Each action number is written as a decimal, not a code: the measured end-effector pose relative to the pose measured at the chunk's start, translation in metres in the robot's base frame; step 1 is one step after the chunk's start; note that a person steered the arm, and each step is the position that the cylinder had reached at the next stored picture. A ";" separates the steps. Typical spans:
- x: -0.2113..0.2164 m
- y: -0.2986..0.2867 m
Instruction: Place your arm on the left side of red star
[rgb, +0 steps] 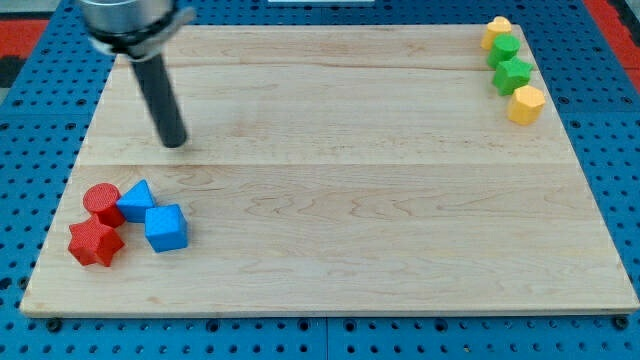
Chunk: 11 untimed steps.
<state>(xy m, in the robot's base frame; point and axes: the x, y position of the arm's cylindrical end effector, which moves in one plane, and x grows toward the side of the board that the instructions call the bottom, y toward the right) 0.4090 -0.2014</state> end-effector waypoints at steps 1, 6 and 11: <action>0.000 -0.065; 0.129 -0.088; 0.149 -0.059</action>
